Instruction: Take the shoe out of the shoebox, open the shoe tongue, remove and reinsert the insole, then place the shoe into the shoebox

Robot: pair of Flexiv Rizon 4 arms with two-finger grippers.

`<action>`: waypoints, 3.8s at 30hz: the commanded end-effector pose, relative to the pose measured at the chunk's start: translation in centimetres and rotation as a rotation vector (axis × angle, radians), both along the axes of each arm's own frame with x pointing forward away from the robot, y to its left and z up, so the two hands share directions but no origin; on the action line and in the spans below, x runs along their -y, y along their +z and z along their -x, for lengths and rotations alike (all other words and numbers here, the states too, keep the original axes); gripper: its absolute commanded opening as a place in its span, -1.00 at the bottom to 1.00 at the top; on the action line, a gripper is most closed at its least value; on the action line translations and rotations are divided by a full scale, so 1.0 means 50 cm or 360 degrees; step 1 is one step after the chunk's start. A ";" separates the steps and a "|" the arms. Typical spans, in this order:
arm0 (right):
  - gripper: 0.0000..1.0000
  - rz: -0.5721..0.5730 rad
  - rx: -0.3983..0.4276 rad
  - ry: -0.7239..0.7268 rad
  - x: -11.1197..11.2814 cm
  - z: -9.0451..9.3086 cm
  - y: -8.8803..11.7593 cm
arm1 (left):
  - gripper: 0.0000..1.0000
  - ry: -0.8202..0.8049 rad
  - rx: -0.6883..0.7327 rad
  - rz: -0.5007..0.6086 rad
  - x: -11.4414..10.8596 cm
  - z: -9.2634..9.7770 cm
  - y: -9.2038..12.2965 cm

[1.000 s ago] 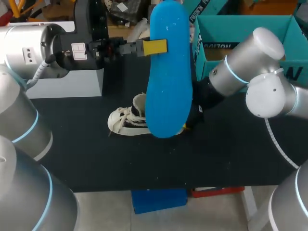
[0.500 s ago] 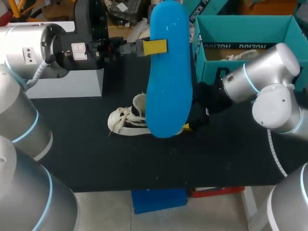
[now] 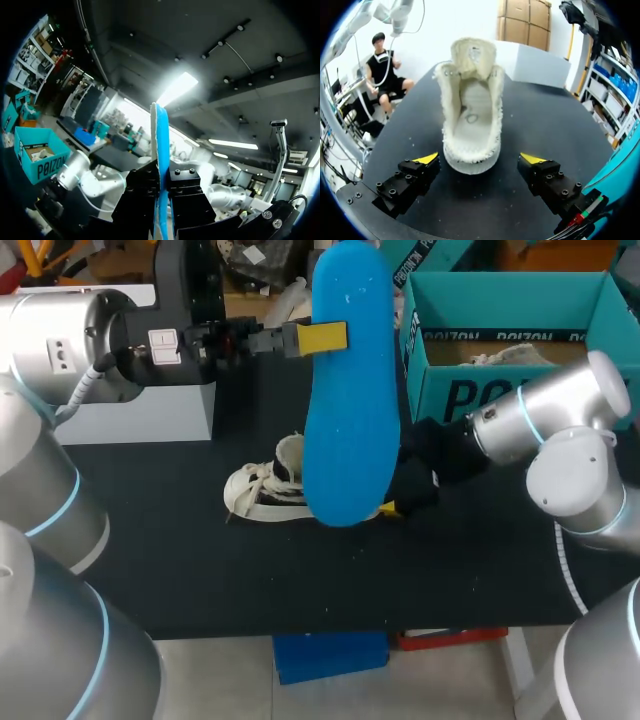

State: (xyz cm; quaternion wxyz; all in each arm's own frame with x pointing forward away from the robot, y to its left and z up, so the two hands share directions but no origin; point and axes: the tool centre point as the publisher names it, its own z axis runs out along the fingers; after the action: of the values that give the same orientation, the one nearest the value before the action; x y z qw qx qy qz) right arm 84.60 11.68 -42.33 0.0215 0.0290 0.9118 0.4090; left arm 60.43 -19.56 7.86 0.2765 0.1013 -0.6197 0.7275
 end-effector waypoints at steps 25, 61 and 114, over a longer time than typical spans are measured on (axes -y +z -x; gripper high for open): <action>1.00 0.1403 -0.0155 -0.0016 -0.050 -0.038 0.096 | -1.00 0.0003 -0.0001 0.0000 0.001 0.003 -0.003; 0.26 0.1527 -0.0183 0.0004 -0.176 -0.052 0.033 | -1.00 0.0003 -0.0001 0.0000 0.001 0.003 -0.003; -1.00 0.1250 -0.0786 -0.0622 -0.156 -0.030 0.191 | -1.00 0.0003 -0.0001 0.0000 0.001 0.003 -0.003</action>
State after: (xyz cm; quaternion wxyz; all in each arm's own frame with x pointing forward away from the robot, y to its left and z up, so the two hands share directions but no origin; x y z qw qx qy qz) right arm 86.24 20.26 -34.92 -0.1125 0.1763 0.9776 -0.0221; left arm 60.43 -19.55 7.86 0.2765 0.1013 -0.6196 0.7275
